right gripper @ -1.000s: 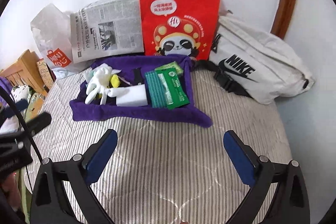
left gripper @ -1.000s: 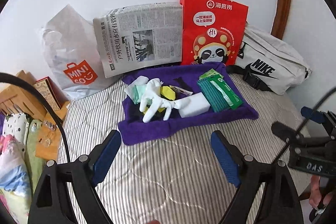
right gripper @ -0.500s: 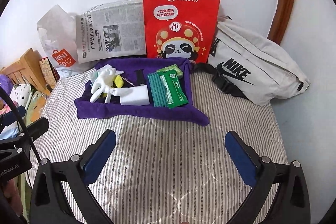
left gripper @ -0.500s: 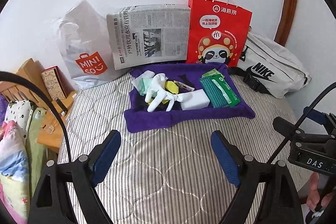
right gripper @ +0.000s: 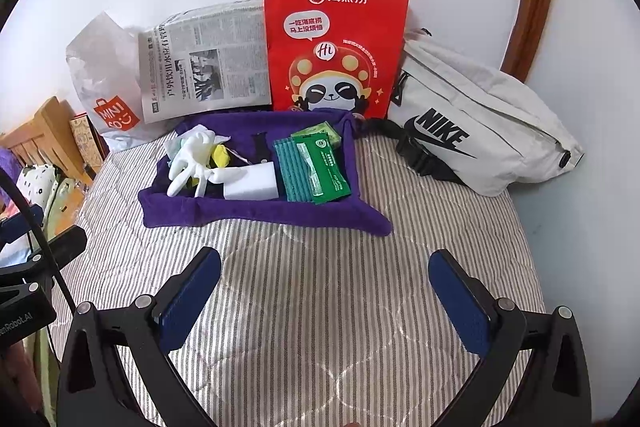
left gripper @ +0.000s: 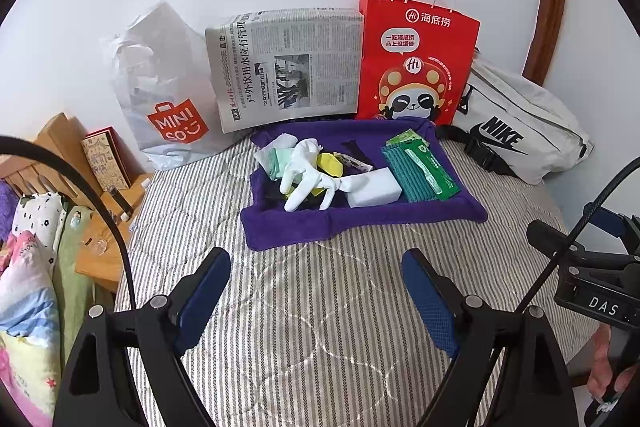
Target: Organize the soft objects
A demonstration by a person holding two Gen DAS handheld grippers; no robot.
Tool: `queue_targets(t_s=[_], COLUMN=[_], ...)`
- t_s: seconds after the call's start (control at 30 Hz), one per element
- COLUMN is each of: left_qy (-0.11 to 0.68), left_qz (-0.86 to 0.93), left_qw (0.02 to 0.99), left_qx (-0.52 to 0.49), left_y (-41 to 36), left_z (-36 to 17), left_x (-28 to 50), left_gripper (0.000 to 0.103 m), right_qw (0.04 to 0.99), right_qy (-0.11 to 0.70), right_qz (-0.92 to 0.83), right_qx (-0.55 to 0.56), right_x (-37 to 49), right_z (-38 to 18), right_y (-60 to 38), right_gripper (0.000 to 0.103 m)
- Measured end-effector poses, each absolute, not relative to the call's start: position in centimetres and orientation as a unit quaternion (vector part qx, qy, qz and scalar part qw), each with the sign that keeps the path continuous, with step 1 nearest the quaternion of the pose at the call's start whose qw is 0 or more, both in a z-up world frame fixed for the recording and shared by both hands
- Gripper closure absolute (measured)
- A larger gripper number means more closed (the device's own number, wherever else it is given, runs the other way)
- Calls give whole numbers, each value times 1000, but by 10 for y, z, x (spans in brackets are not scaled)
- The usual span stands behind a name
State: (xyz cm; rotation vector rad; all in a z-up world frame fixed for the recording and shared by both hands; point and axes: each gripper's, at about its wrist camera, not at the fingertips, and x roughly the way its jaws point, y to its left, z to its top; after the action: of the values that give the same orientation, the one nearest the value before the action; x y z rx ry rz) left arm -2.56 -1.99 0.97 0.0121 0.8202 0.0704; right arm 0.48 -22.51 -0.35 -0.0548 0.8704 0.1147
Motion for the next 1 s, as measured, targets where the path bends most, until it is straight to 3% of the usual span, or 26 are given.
queue_targets(t_s=[1.0], left_qy=[403], left_qz=[36], left_qw=[914], left_qx=[26], left_y=[-18], left_z=[13], left_x=[-27], left_gripper=[16], right_qw=[905], right_qy=[422], right_qz=[56], right_qx=[-21], right_x=[2], right_z=[-2], right_y=[-225], right_gripper=[1])
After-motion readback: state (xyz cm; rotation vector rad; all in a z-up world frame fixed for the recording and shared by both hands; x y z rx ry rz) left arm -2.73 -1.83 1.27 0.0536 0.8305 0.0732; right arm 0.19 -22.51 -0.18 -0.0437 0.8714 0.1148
